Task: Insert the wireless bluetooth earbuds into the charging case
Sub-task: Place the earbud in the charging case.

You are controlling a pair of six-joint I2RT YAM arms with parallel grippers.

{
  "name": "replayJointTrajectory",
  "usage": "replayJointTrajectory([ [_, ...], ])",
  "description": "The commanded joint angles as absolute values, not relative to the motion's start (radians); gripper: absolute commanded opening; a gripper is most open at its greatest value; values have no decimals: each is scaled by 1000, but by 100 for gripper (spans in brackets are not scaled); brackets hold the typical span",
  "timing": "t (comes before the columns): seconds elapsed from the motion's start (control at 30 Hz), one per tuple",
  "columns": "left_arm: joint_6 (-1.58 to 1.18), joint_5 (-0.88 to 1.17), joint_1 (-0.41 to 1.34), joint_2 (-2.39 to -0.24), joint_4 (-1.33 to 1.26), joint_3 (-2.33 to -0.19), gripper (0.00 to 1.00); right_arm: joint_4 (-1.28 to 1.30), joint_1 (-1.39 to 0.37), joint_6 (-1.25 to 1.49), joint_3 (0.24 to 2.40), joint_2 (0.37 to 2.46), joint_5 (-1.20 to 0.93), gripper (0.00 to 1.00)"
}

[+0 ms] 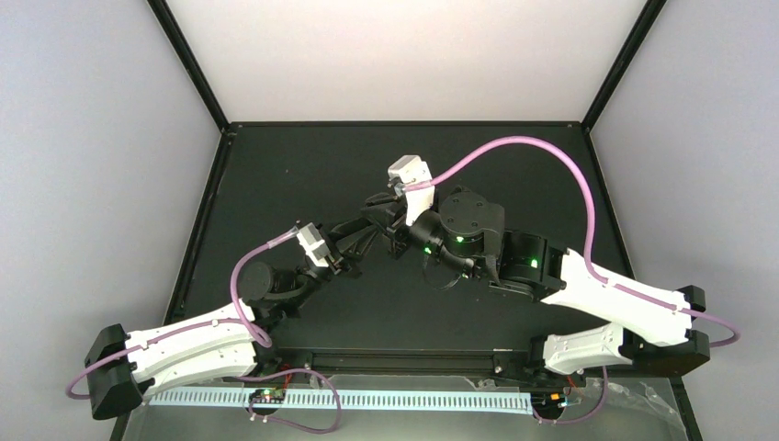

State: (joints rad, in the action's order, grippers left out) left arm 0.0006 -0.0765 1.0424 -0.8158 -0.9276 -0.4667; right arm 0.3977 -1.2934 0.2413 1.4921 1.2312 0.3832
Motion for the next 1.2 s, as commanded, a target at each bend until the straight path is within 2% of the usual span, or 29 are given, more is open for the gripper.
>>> replayJointTrajectory([
  [0.0,14,-64,1049,-791,-994,-480,2,451,-1284,256,1508,1241,400,11],
  [0.73,15,-77,1048,-798,-989,-483,2,478,-1284,263,1539,1269,285,11],
  [1.17,9,-93,1048,-808,-976,-480,2,496,-1284,272,1565,1252,331,36],
])
